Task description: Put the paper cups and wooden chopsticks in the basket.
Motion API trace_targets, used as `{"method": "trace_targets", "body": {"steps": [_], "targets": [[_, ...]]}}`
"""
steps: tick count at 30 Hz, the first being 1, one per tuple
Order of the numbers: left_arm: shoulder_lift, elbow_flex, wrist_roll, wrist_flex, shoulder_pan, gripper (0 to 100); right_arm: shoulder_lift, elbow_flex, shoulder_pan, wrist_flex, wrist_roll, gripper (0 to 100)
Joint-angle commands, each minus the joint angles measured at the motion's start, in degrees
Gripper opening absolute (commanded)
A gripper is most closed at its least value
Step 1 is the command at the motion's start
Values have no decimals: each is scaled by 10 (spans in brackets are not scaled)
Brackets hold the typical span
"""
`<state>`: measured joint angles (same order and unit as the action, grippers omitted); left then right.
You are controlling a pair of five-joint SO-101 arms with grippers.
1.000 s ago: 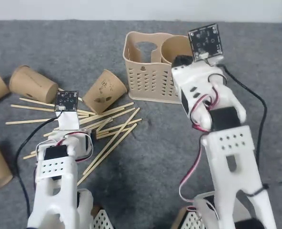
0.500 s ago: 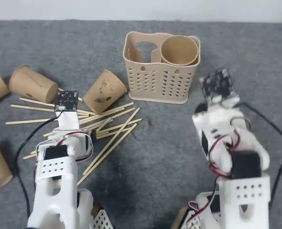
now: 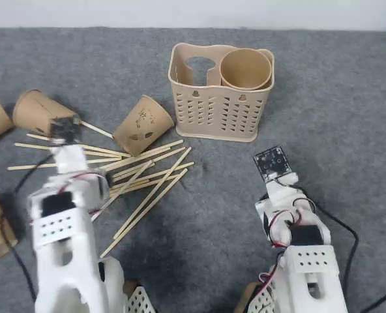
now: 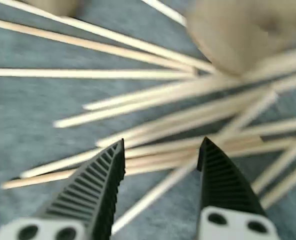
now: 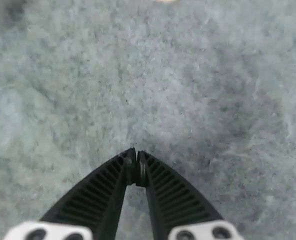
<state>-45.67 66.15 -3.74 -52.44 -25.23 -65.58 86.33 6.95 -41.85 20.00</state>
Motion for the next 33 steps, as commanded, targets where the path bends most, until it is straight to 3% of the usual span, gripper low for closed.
{"method": "trace_targets", "body": {"steps": [1,8,14,24,29,33], "targets": [[4,-97,4,-50,-25,228,-15,-1,-5,25,-7,7],[4,-292,9,-174,31,228,-15,1,-6,25,-4,7],[47,-384,31,-161,135,228,-15,2,-7,25,-4,7],[388,-606,37,-118,199,223,-15,2,-9,30,-4,7],[516,-727,36,-118,230,86,-15,2,-9,30,-4,7],[584,-781,36,-104,247,66,-15,2,-9,30,-4,7]]}}
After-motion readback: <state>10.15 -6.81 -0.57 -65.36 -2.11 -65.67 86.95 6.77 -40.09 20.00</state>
